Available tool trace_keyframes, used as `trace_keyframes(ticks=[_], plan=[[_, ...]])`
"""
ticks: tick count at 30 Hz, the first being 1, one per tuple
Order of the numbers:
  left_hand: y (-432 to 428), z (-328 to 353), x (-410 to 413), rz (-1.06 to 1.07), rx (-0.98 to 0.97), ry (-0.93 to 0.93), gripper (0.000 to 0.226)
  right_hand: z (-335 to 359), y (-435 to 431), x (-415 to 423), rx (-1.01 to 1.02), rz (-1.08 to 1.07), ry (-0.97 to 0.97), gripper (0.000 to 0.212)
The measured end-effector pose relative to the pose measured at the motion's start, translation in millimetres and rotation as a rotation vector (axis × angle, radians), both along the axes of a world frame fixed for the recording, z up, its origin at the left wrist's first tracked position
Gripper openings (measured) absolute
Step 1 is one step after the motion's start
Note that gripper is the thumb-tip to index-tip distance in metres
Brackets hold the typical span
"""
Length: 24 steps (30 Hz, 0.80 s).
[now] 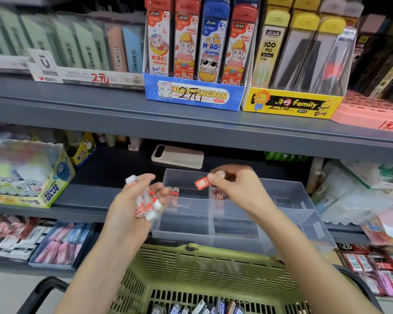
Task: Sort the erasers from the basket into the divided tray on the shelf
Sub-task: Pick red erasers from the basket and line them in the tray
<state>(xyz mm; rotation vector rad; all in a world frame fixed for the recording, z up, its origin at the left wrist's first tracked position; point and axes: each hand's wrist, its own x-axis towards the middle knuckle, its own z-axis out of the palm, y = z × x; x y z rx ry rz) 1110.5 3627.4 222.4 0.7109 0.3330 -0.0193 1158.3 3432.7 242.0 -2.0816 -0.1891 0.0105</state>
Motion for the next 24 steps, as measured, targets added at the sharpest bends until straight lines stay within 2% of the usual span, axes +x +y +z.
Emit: trace_keyframes(ticks=[3,6,8,11,15,19,24], plan=[[18,-1,0,0.051,-0.015,0.017,0.009,-3,16,26,-0.297,0.186,0.06,0.005],[22,-1,1,0.029,-0.059,0.034,0.008,-11,37,45,-0.54,0.262,0.141,0.02],[21,-1,3,0.008,-0.08,0.062,0.01,-16,48,52,-0.645,0.317,0.199,0.02],[22,-1,4,-0.038,-0.163,0.07,0.013,-18,57,60,-0.538,0.338,0.319,0.013],[27,-5,2,-0.093,-0.31,0.087,0.039,-22,66,68,-0.551,0.279,0.391,0.021],[29,-7,2,-0.06,-0.385,0.128,0.037,-40,78,68,-0.906,0.27,0.232,0.03],[30,-8,1,-0.042,-0.317,0.124,0.034,-35,77,61,-0.989,0.257,0.11,0.027]])
